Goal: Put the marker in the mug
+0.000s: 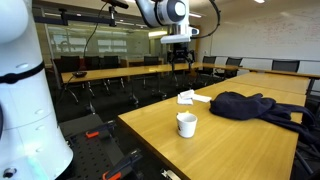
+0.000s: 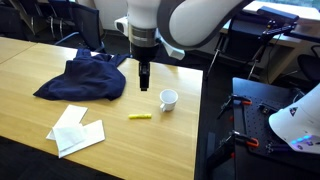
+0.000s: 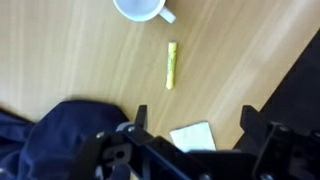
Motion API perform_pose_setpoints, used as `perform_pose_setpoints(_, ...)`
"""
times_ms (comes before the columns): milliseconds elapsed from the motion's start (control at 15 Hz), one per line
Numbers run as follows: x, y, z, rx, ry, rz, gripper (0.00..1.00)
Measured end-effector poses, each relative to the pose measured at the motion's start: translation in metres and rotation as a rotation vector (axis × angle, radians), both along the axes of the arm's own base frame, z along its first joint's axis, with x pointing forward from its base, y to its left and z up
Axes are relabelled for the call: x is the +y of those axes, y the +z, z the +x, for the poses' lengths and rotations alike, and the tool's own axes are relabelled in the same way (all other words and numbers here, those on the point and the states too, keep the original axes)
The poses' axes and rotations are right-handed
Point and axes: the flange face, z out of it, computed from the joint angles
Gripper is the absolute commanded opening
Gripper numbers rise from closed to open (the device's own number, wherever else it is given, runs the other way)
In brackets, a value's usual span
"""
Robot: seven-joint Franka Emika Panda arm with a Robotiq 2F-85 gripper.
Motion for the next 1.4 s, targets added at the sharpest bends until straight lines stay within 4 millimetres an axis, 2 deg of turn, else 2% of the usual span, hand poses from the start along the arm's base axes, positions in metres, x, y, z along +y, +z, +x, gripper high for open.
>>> perform_pose_setpoints(200,0.008,-0.046,0.039,0.034,0.005,0.005,1.00)
perform_pose_setpoints(467,0.004,-0.106,0.071,0.065,-0.004,0.009,1.00)
perform_pose_setpoints(933,0.014,-0.202,0.082,0.105,0.048,0.033,1.00)
perform_pose_setpoints(1200,0.004,-0.240,0.086,0.136,0.055,0.047,1.00)
perform_pose_setpoints(1333,-0.001,-0.253,0.087,0.146,0.053,0.051,0.92)
perform_pose_setpoints(1400,-0.002,-0.258,0.087,0.150,0.063,0.055,0.74)
